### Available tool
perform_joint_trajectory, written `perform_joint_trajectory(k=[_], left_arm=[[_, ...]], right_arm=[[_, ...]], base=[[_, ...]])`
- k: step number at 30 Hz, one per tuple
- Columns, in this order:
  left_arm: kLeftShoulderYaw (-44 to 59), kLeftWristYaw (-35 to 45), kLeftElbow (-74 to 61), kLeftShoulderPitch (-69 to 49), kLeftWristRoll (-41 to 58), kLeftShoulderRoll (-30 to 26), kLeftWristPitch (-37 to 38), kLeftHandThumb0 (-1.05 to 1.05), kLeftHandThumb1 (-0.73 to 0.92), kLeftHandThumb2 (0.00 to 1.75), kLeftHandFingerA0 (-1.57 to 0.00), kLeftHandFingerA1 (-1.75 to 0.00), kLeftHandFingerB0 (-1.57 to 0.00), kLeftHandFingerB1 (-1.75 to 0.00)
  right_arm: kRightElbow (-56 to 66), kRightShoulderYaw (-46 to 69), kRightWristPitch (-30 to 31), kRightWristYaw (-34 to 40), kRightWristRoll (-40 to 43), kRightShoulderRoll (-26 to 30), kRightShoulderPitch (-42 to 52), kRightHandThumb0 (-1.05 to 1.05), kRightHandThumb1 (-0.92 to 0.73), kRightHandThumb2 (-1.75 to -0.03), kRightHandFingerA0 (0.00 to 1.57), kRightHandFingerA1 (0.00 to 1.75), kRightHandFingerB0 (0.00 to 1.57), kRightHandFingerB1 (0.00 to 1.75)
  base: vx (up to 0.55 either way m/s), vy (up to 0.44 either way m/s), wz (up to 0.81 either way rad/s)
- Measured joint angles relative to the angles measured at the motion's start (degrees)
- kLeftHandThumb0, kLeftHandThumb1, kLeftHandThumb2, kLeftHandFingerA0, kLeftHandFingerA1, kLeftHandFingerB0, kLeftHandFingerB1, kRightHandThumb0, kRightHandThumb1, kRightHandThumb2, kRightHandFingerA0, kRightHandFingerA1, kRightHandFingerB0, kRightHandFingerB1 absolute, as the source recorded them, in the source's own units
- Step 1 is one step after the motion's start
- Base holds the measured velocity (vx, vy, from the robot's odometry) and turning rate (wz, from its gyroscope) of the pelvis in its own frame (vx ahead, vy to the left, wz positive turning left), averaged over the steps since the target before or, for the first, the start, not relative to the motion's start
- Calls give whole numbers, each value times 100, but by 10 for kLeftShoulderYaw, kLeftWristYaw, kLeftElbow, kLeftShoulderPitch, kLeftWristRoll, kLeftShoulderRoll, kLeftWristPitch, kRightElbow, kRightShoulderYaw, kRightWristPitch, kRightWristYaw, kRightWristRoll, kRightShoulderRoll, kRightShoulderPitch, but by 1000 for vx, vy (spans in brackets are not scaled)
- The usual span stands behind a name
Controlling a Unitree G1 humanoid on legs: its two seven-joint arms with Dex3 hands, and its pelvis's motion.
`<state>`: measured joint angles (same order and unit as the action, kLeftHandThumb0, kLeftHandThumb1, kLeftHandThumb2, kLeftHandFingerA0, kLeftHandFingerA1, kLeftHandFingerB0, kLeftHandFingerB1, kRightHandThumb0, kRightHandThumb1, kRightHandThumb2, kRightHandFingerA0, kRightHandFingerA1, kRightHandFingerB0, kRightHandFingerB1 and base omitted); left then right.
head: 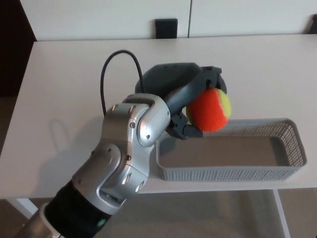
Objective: The robot walk towards a table in front and uses its left hand to pickup a tennis ball on the left side and put it in a container on the right hand side
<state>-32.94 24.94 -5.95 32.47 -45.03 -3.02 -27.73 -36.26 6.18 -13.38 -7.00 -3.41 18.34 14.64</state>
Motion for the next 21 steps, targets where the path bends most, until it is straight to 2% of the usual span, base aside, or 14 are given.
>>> perform_joint_trajectory(k=[2,3,4,5,6,7,8,9,11,12,13,16,17,21], left_arm=[[-3,-3,7,-4,0,-5,1,-18,75,62,-73,-167,-60,-138],[-3,-4,11,-6,0,-7,1,-19,73,63,-73,-158,-62,-98],[-3,-6,14,-7,0,-8,1,-19,73,63,-73,-158,-62,-98],[-3,-7,16,-9,0,-8,2,-25,70,64,-74,-145,-60,-49],[-2,-9,19,-10,1,-8,2,-25,70,64,-74,-145,-60,-49],[-2,-9,20,-10,1,-8,2,-41,66,61,-43,-99,-27,-30],[-4,-8,23,-10,0,-9,0,-74,49,85,-3,-30,-5,-19],[-7,-5,26,-7,-3,-14,-2,-74,49,85,-3,-30,-5,-19],[-22,7,34,2,-11,-27,-2,-79,52,89,0,-18,0,-13],[-27,13,38,6,-14,-34,-3,-89,54,91,0,-5,0,-4],[-30,17,40,8,-17,-39,-4,-85,51,92,0,-10,0,-9],[-39,35,40,16,-24,-51,-8,-86,51,93,0,-10,0,-8],[-42,40,40,17,-25,-54,-9,-91,54,93,0,-3,0,-3],[-46,59,36,17,-33,-59,-18,-92,53,93,0,-2,0,-1]], right_arm=[[6,0,6,0,0,0,-1,-39,-54,-56,55,46,50,41],[9,0,9,0,0,0,-1,-39,-54,-56,55,46,49,41],[11,0,12,0,0,0,-1,-39,-54,-56,55,46,49,41],[13,-1,14,0,-1,0,0,-39,-54,-56,55,46,49,41],[15,-1,17,0,-1,0,0,-39,-54,-56,55,46,49,41],[16,-1,17,0,-1,0,0,-39,-54,-56,55,46,49,41],[19,-1,20,0,-1,0,1,-39,-54,-56,55,46,50,41],[21,-1,22,0,-2,0,1,-39,-54,-56,55,46,50,41],[21,-1,24,0,-3,0,0,-39,-54,-56,56,46,50,41],[21,-1,26,0,-3,0,0,-39,-54,-56,56,46,51,41],[22,-1,27,0,-3,0,0,-38,-54,-56,55,46,50,41],[26,-1,31,0,-5,0,-1,-38,-53,-56,55,46,50,41],[27,-1,32,0,-5,0,-1,-39,-53,-56,55,46,49,41],[29,-1,32,0,-6,0,-3,-39,-53,-56,54,46,49,40]], base=[[0,0,0],[0,0,0],[0,0,0],[0,0,0],[0,0,0],[0,0,0],[0,0,0],[0,0,0],[0,0,0],[0,0,0],[0,0,0],[0,0,0],[0,0,0],[0,0,0]])
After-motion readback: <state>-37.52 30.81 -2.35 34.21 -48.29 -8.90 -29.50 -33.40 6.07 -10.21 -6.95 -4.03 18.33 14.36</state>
